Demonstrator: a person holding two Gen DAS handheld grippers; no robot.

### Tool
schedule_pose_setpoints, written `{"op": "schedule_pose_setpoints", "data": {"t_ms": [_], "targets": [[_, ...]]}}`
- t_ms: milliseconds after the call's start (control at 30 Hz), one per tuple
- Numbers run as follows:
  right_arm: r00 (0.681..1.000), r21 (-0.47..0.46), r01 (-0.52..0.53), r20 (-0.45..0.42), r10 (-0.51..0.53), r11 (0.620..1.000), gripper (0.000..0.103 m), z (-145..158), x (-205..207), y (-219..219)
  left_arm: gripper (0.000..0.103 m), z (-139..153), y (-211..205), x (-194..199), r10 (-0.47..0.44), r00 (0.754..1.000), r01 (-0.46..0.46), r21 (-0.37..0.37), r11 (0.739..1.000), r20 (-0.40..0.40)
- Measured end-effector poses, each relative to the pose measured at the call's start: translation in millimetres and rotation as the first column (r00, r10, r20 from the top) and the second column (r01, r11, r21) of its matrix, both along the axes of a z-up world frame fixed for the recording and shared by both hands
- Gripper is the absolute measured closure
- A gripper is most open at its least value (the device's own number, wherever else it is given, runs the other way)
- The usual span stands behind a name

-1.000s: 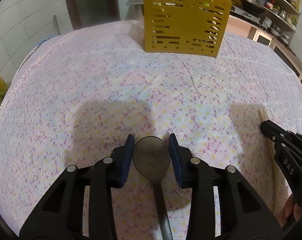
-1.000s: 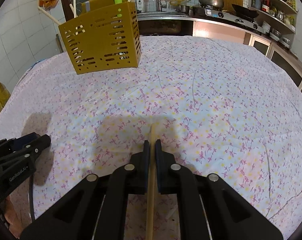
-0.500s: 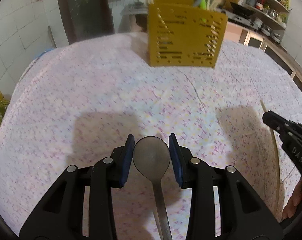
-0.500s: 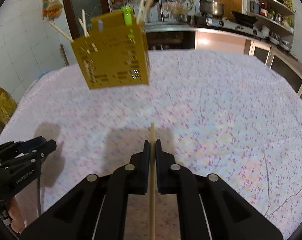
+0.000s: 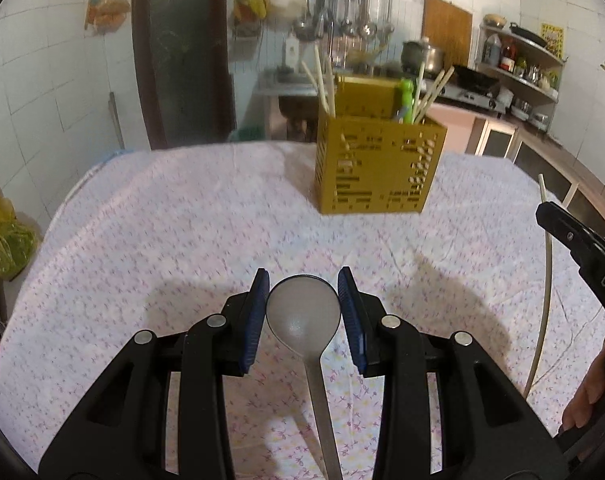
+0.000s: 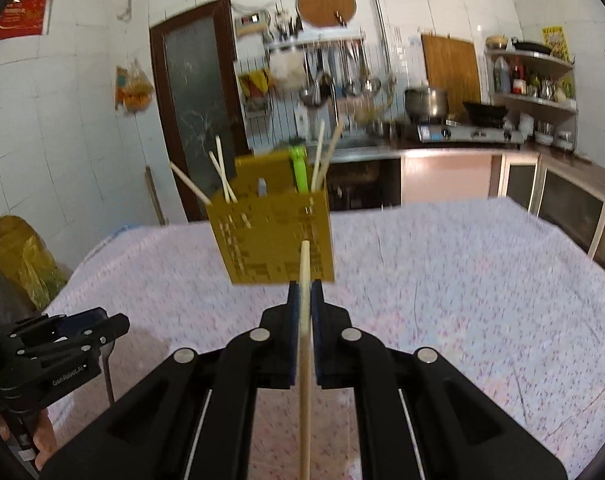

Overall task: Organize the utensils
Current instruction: 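Lift the chopstick in the right tool over the holder while the left tool carries the spoon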

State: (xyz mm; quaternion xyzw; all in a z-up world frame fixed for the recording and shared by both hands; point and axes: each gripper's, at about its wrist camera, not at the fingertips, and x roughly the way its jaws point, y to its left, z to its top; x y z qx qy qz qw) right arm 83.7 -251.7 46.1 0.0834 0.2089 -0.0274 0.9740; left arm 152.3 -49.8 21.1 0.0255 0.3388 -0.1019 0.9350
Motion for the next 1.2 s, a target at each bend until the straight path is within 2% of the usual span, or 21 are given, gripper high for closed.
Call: {"op": "schedule_pose_setpoints", "data": {"t_ms": [233, 467, 767, 867, 1067, 1200], "targets": [[0.996, -0.026, 0.011, 0.085, -0.009, 1.0, 0.097, 9, -8, 6, 0.069, 16, 5, -14, 0.01, 0.997, -0.01, 0.003, 1.0, 0.072], [0.992, -0.034, 0.015, 0.128, -0.01, 0.999, 0.097, 16, -11, 6, 0.069, 28, 10, -20, 0.018, 0.994, -0.015, -0.026, 1.0, 0.11], [0.981, -0.037, 0.022, 0.193, -0.015, 0.999, 0.097, 31, -6, 4, 0.069, 42, 9, -5, 0.015, 0.991, -0.008, -0.053, 0.999, 0.135], [0.974, -0.037, 0.027, 0.226, -0.018, 0.999, 0.097, 46, 1, 0, 0.069, 57, 7, 3, 0.01, 0.987, 0.001, -0.066, 0.998, 0.16], [0.944, -0.026, 0.034, 0.328, -0.023, 0.999, 0.097, 93, 32, -14, 0.069, 109, 1, 30, -0.005, 0.968, 0.033, -0.107, 0.994, 0.25], [0.908, -0.022, 0.044, 0.419, -0.031, 0.999, 0.097, 123, 62, -22, 0.069, 151, -7, 57, 0.011, 0.941, 0.04, -0.143, 0.989, 0.338]]}}
